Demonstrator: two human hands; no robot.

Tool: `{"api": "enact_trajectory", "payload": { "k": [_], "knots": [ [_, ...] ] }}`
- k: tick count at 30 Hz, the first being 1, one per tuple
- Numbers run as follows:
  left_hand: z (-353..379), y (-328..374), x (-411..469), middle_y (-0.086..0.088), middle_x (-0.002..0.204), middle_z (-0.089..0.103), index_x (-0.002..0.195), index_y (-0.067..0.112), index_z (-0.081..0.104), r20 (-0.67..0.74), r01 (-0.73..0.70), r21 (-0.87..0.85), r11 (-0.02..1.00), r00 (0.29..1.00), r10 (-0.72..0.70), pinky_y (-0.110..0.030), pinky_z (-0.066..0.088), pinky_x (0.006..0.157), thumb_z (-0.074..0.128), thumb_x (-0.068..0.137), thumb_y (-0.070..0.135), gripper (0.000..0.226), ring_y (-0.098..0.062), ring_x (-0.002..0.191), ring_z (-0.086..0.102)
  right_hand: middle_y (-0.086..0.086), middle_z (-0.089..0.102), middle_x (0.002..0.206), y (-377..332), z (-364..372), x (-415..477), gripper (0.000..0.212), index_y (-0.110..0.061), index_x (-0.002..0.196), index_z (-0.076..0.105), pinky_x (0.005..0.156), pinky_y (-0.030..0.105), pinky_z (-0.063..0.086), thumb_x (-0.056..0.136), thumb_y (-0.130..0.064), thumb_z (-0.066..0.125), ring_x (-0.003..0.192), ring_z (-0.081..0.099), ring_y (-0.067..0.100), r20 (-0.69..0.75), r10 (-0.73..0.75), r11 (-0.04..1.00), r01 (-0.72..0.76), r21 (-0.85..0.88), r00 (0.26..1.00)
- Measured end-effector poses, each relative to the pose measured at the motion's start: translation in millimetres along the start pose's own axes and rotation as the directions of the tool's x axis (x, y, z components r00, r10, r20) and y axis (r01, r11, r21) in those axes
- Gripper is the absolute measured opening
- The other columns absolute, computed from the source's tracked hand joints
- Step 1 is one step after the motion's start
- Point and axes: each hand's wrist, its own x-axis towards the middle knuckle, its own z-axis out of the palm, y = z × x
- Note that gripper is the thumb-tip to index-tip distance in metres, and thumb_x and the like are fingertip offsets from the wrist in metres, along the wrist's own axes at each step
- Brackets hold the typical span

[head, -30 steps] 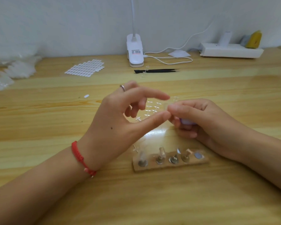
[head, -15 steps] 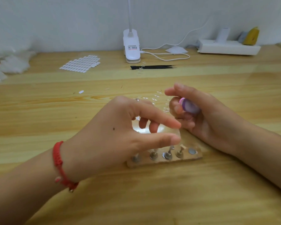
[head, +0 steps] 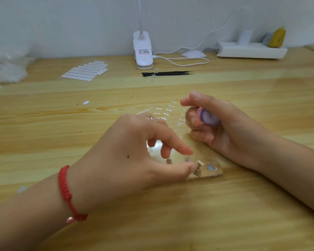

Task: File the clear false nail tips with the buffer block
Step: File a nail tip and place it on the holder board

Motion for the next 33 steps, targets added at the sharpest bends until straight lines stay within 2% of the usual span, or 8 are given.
{"api": "enact_trajectory", "payload": {
  "k": [11, 19, 22, 24, 26, 29, 31, 33],
  "knots": [
    [1.2, -2.4, -2.4, 0.015, 0.064, 0.053, 0.077, 0.041, 0.072, 0.024, 0.029, -0.006, 1.0, 0.999, -0.029, -0.01, 0.032, 0.061, 0.075, 0.06, 0.05, 0.019, -0.007, 0.067, 0.046, -0.003, 0.049, 0.057, 0.3, -1.4, 0.4, 0.018, -0.023, 0.077, 0.077, 0.04, 0.015, 0.034, 0.079, -0.038, 0.066, 0.05, 0.034, 0.007, 0.014, -0.006, 1.0, 0.006, -0.014, 1.0],
    [-1.6, 0.9, -5.9, 0.015, 0.069, 0.053, 0.079, 0.043, 0.071, 0.049, 0.013, 0.126, 0.992, 0.999, -0.02, -0.016, 0.034, 0.062, 0.074, 0.058, 0.056, 0.025, -0.009, 0.073, 0.049, -0.003, 0.049, 0.057, 0.4, -0.7, 0.4, 0.018, -0.023, 0.076, 0.076, 0.04, 0.015, 0.034, 0.073, -0.04, 0.068, 0.05, 0.033, 0.007, 0.012, -0.014, 1.0, 0.014, -0.026, 1.0],
    [-12.2, -0.9, 10.8, 0.008, 0.071, 0.056, 0.086, 0.044, 0.072, 0.051, 0.125, 0.01, 0.992, 0.991, -0.125, -0.014, 0.037, 0.054, 0.073, 0.062, 0.062, 0.03, -0.005, 0.067, 0.048, -0.004, 0.049, 0.056, 0.4, -1.2, 0.0, 0.019, -0.023, 0.077, 0.076, 0.041, 0.015, 0.033, 0.073, -0.04, 0.068, 0.049, 0.033, 0.007, 0.004, -0.016, 0.999, 0.016, -0.036, 1.0],
    [-28.3, -12.6, 25.7, 0.01, 0.062, 0.058, 0.068, 0.04, 0.07, 0.096, 0.249, -0.099, 0.964, 0.966, -0.239, -0.015, 0.039, 0.047, 0.063, 0.074, 0.058, 0.02, -0.006, 0.061, 0.05, -0.004, 0.049, 0.056, 0.8, -1.9, -0.3, 0.019, -0.021, 0.079, 0.076, 0.041, 0.014, 0.033, 0.076, -0.038, 0.067, 0.05, 0.032, 0.007, -0.002, -0.017, 0.999, 0.017, -0.03, 1.0],
    [-46.6, -24.1, 33.2, 0.011, 0.054, 0.057, 0.063, 0.039, 0.072, 0.018, 0.288, -0.176, 0.941, 0.957, -0.289, -0.02, 0.039, 0.055, 0.058, 0.073, 0.061, 0.028, -0.005, 0.05, 0.047, -0.004, 0.048, 0.057, 0.9, -2.0, -0.2, 0.018, -0.022, 0.079, 0.076, 0.04, 0.015, 0.033, 0.078, -0.037, 0.066, 0.051, 0.031, 0.008, -0.009, -0.018, 0.999, 0.018, -0.027, 1.0],
    [-50.6, -33.7, 21.5, 0.0, 0.068, 0.064, 0.077, 0.032, 0.076, -0.111, 0.253, -0.068, 0.965, 0.959, -0.259, -0.022, 0.039, 0.062, 0.069, 0.077, 0.043, 0.012, -0.014, 0.058, 0.052, -0.004, 0.048, 0.056, 1.1, -1.7, 0.4, 0.017, -0.023, 0.076, 0.076, 0.039, 0.015, 0.031, 0.074, -0.039, 0.068, 0.054, 0.026, 0.009, -0.023, -0.018, 0.999, 0.017, -0.031, 1.0],
    [-46.4, -41.3, 17.4, 0.012, 0.061, 0.053, 0.075, 0.031, 0.075, -0.089, 0.266, 0.011, 0.964, 0.96, -0.264, -0.013, 0.033, 0.052, 0.074, 0.074, 0.03, 0.001, -0.005, 0.052, 0.041, -0.004, 0.048, 0.057, 1.3, -1.8, 0.9, 0.018, -0.023, 0.076, 0.076, 0.039, 0.015, 0.03, 0.074, -0.038, 0.067, 0.057, 0.024, 0.01, -0.024, -0.018, 1.0, 0.017, -0.024, 1.0],
    [-44.9, -51.3, 18.4, 0.016, 0.06, 0.046, 0.077, 0.033, 0.073, -0.045, 0.262, 0.083, 0.962, 0.965, -0.259, -0.013, 0.032, 0.051, 0.077, 0.073, 0.029, 0.007, -0.003, 0.053, 0.038, -0.004, 0.048, 0.057, 1.2, -2.2, 0.9, 0.018, -0.022, 0.076, 0.075, 0.039, 0.015, 0.031, 0.073, -0.038, 0.068, 0.053, 0.029, 0.008, -0.028, -0.007, 1.0, 0.006, -0.019, 1.0]
  ]
}}
